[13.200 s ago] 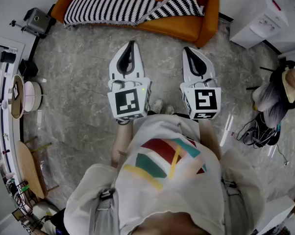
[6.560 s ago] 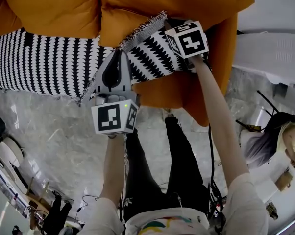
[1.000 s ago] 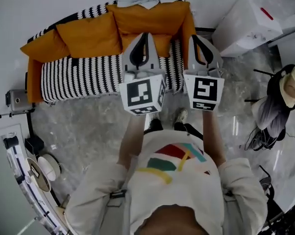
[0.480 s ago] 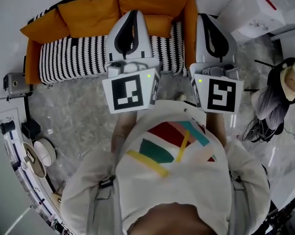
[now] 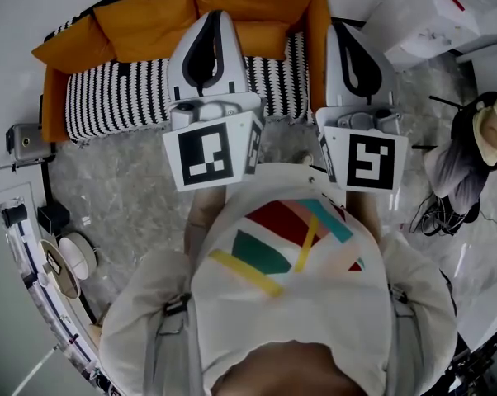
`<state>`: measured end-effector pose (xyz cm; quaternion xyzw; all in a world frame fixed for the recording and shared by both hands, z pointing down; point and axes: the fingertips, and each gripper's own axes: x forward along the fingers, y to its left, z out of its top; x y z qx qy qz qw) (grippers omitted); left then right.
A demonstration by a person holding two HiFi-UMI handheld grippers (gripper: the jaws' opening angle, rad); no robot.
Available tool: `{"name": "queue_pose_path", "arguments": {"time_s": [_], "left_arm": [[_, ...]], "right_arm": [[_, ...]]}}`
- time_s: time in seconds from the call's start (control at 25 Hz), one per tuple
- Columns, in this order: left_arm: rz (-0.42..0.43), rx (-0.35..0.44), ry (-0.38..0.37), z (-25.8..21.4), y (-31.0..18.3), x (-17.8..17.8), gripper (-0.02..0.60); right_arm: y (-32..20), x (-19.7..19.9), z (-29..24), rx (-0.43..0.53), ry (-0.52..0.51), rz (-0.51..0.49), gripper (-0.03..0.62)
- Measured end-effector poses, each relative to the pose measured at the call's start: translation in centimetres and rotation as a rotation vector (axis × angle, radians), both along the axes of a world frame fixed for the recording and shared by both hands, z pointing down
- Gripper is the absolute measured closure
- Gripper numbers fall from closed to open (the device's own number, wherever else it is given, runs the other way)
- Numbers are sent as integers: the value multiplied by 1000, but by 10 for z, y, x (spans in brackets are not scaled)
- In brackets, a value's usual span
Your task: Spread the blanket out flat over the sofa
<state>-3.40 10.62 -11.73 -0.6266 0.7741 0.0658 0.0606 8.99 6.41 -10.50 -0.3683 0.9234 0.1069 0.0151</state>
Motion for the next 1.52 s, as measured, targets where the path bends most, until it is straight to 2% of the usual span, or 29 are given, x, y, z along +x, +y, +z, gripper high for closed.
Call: {"name": "queue_pose_path", "arguments": {"time_s": [0.76, 1.52], "left_arm": [[-7, 14, -15, -7, 3, 8, 565], [-17, 10, -6, -4, 12, 3, 565]], "right_arm": [[1, 13, -11, 21, -26, 6, 589], [10, 8, -5, 23, 10, 0, 589]]}}
